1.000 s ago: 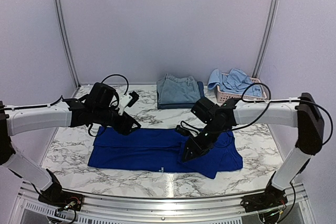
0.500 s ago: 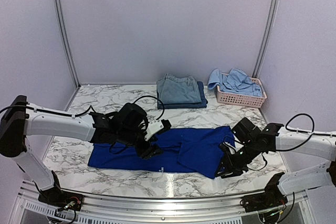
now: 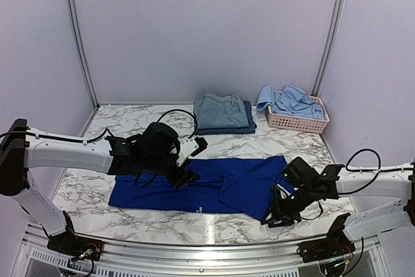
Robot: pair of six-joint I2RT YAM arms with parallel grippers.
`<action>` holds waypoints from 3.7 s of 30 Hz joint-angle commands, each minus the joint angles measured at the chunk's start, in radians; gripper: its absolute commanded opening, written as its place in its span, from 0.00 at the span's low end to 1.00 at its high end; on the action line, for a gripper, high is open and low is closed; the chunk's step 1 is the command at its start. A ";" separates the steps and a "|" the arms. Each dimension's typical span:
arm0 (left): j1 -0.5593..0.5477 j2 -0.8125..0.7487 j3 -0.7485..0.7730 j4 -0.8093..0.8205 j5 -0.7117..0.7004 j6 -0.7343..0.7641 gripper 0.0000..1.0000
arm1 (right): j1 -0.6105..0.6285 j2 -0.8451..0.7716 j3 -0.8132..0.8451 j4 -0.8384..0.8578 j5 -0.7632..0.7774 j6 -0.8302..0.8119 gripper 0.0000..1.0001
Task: Fold and stack the mixed laundry pile
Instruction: Fold the 1/3-folded T-shirt at the center of the board, then move the rectangle-folded T-shirt to the center of the board.
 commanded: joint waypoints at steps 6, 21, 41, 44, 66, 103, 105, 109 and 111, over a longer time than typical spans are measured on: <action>0.009 -0.077 -0.022 0.009 -0.071 -0.024 0.64 | 0.017 0.063 -0.014 0.124 0.077 0.093 0.29; 0.039 -0.104 -0.039 0.002 -0.081 -0.019 0.65 | 0.022 -0.027 0.053 0.083 0.103 0.128 0.00; 0.187 -0.300 -0.128 0.111 -0.277 -0.271 0.99 | -0.252 0.215 0.380 0.041 0.189 -0.190 0.00; 0.228 -0.315 -0.118 0.068 -0.283 -0.314 0.99 | -0.283 0.272 0.396 0.041 0.195 -0.219 0.00; 0.404 -0.367 -0.202 -0.262 -0.006 -0.656 0.99 | -0.398 0.314 0.530 -0.065 0.187 -0.470 0.41; 0.453 -0.001 -0.291 -0.490 -0.036 -0.738 0.40 | -0.149 0.843 0.838 -0.091 0.222 -0.541 0.35; 0.457 -0.063 -0.349 -0.496 -0.022 -0.767 0.39 | -0.126 0.896 0.942 -0.123 0.207 -0.582 0.35; 0.451 -0.170 -0.387 -0.496 0.092 -0.791 0.39 | -0.106 0.939 1.039 -0.195 0.212 -0.624 0.36; 0.448 -0.210 -0.360 -0.516 0.109 -0.773 0.41 | -0.111 0.916 1.044 -0.220 0.261 -0.627 0.37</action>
